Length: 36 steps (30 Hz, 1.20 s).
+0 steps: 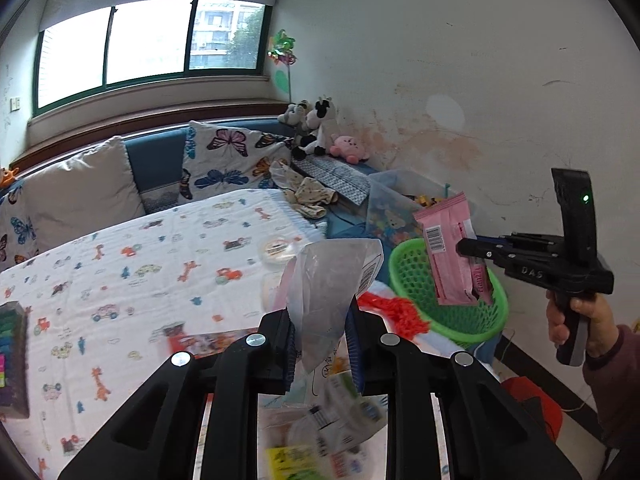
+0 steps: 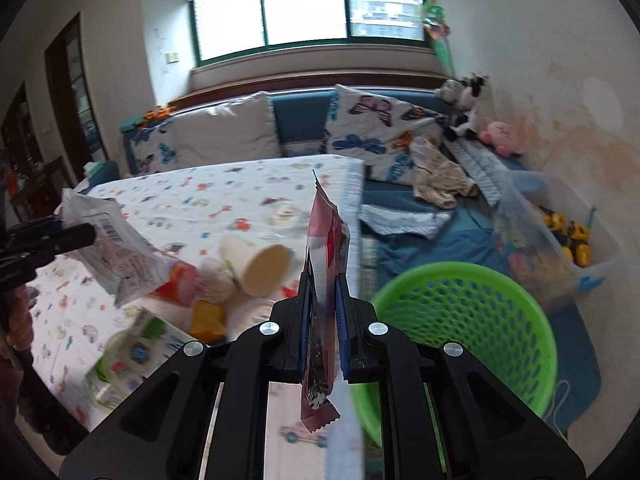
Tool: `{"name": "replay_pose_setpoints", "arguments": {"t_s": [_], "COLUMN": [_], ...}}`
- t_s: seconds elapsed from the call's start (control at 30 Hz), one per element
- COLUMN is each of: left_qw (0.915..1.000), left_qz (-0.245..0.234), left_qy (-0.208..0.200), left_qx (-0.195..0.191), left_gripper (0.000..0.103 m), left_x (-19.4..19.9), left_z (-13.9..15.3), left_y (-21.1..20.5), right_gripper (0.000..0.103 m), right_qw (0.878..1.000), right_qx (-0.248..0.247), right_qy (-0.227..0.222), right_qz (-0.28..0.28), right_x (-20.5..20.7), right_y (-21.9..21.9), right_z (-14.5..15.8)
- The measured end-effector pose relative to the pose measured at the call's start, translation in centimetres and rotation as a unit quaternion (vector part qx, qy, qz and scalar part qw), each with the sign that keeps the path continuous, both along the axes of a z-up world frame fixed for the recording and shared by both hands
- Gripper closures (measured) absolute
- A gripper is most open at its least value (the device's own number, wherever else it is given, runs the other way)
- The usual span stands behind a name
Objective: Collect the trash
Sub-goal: 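Carry the pink packet to the green basket and open the right tool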
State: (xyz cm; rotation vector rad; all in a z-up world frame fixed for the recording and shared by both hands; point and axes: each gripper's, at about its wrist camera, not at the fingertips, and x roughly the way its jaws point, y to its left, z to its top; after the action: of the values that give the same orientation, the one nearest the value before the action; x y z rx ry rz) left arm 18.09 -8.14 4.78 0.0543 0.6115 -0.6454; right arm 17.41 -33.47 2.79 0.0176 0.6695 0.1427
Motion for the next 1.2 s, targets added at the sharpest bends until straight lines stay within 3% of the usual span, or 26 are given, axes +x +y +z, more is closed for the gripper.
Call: {"name": "replay_pose_setpoints", "arguments": {"t_s": [0.33,0.37,0.47,0.5,0.7,0.93,1.2], "left_qw": [0.9990,0.9988,0.9982,0.9980,0.9962,0.9936,0.9911], "left_qz": [-0.039,-0.042,-0.052,-0.054,-0.076,-0.096,-0.104], "left_qy": [0.022,0.023,0.030,0.032,0.043,0.058,0.083], "left_qx": [-0.007,-0.006,-0.005,-0.004,0.001,0.002,0.008], "left_gripper": [0.082,0.082,0.082,0.082,0.082,0.082,0.078], "left_x": [1.3,1.4,1.7,1.9,2.4,3.0,3.2], "left_z": [-0.8,-0.9,-1.3,-1.3,-2.2,-3.3,-4.7], "left_y": [-7.0,-7.8,-10.0,-10.6,-14.8,-19.4,-22.4], "right_gripper": [0.088,0.086,0.066,0.057,0.055,0.043,0.038], "right_qw": [0.997,0.996,0.996,0.995,0.995,0.994,0.992], "right_qx": [0.004,0.006,0.014,0.014,0.018,0.023,0.023], "right_qy": [0.038,0.040,0.039,0.036,0.022,0.004,-0.010], "right_qz": [-0.071,-0.073,-0.084,-0.087,-0.099,-0.111,-0.121], "right_x": [-0.1,-0.2,-0.6,-0.8,-2.4,-4.8,-6.7], "right_y": [-6.7,-6.9,-8.0,-8.4,-9.9,-11.1,-11.6], "right_z": [-4.4,-4.6,-5.2,-5.2,-4.9,-4.1,-3.8]}}
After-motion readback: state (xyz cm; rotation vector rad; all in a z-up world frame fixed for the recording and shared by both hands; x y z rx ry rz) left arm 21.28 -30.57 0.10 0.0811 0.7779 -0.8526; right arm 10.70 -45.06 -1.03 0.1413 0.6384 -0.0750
